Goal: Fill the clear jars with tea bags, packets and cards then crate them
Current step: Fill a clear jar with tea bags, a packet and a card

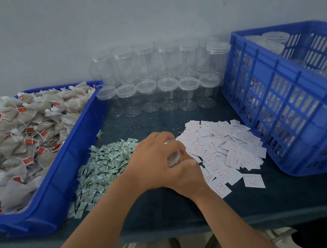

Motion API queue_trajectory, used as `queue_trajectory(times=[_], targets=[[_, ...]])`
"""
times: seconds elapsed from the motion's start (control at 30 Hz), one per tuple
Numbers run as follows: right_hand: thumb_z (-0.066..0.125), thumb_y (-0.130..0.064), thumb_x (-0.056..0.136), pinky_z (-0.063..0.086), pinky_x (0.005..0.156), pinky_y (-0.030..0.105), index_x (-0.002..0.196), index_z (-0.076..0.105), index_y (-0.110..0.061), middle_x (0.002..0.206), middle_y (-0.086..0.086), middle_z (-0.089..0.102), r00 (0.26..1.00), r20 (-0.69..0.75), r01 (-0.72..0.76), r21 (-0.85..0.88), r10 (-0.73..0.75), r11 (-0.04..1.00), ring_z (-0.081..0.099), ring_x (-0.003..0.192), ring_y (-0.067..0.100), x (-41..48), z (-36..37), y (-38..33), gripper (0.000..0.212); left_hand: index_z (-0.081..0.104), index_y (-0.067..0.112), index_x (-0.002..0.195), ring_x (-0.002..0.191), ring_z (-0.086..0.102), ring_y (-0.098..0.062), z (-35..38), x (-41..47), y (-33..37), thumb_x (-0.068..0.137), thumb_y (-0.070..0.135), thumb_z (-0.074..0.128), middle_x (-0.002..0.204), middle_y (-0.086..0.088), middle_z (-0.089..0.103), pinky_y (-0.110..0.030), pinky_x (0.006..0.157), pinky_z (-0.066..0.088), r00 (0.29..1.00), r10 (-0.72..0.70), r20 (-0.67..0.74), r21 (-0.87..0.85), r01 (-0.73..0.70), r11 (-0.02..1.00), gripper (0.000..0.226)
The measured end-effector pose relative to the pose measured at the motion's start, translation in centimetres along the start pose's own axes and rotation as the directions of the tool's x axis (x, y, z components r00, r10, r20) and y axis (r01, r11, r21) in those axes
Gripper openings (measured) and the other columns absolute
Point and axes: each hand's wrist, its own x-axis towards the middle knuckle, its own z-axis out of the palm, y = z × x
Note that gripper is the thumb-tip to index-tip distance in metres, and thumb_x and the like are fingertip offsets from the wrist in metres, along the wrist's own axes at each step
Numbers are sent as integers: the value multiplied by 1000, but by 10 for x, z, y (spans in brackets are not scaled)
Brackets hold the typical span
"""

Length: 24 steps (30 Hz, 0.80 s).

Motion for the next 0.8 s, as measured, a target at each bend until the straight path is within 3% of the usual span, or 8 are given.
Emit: queue_trajectory(times=[0.17, 0.3, 0.37, 0.43, 0.5, 0.57, 0.73, 0.8], targets=[[77, -55, 72, 57, 73, 20, 104, 59, -61, 104, -30, 69, 1000, 16, 3, 21, -4, 1000, 70, 96, -3, -3, -3, -12, 37, 80, 28, 106, 129, 57, -4, -21, 7, -9, 99, 30, 69, 126, 17, 69, -42, 112, 41, 980, 165, 111, -233, -135, 963, 13], [79, -46, 75, 60, 66, 33, 104, 60, -36, 86, -14, 69, 1000, 22, -2, 69, 1, 998, 72, 79, 9, -1, -5, -16, 35, 43, 40, 155, 156, 20, -7, -33, 5, -3, 100, 60, 56, 163, 16, 39, -39, 129, 13, 961, -13, 276, -88, 39, 995, 60], [71, -47, 80, 51, 62, 17, 110, 52, -37, 94, -20, 59, 996, 31, 89, -36, -87, 995, 65, 84, -3, 0, -4, -19, 37, 31, 34, 162, 151, 30, -24, -24, 1, 7, 93, 78, 37, 162, 4, 36, -47, 123, 28, 940, -217, 264, 93, 199, 976, 82], [70, -40, 88, 40, 54, 10, 120, 55, -25, 98, -19, 52, 974, -5, 217, -249, -225, 944, 57, 73, -4, 2, 1, -19, 39, 38, 26, 156, 133, 46, -33, -13, 3, 24, 93, 82, 24, 147, -5, 47, -50, 108, 44, 894, -391, 220, 194, 353, 915, 85], [88, -14, 78, 42, 44, 19, 107, 62, -6, 87, 1, 63, 931, -81, 292, -423, -357, 858, 55, 58, 5, 3, 5, -13, 40, 53, 22, 139, 114, 54, -31, 0, 7, 33, 97, 76, 24, 128, -5, 56, -45, 95, 50, 897, -433, 91, 267, 397, 878, 75], [96, -6, 65, 45, 40, 21, 97, 60, -8, 76, 4, 64, 913, -105, 297, -495, -395, 816, 58, 51, 13, 2, 7, -8, 48, 60, 24, 126, 102, 56, -25, 9, 7, 31, 101, 67, 32, 117, -1, 60, -39, 86, 51, 930, -366, -32, 298, 358, 885, 57], [70, -61, 74, 47, 72, 6, 124, 50, -36, 99, -30, 61, 999, -7, 29, -200, -31, 979, 61, 82, -10, -2, 1, -14, 60, 67, 37, 114, 101, 55, -11, 2, 3, 4, 91, 53, 45, 115, 16, 62, -32, 86, 50, 991, -133, 18, 83, 131, 988, 36], [72, -65, 67, 51, 79, 10, 129, 54, -37, 102, -36, 60, 999, 12, -38, -102, 40, 994, 63, 97, -14, -2, 1, -12, 70, 70, 40, 108, 103, 55, -5, -9, 5, -3, 87, 46, 53, 114, 21, 63, -33, 91, 51, 996, -52, 70, -53, 56, 997, 28]])
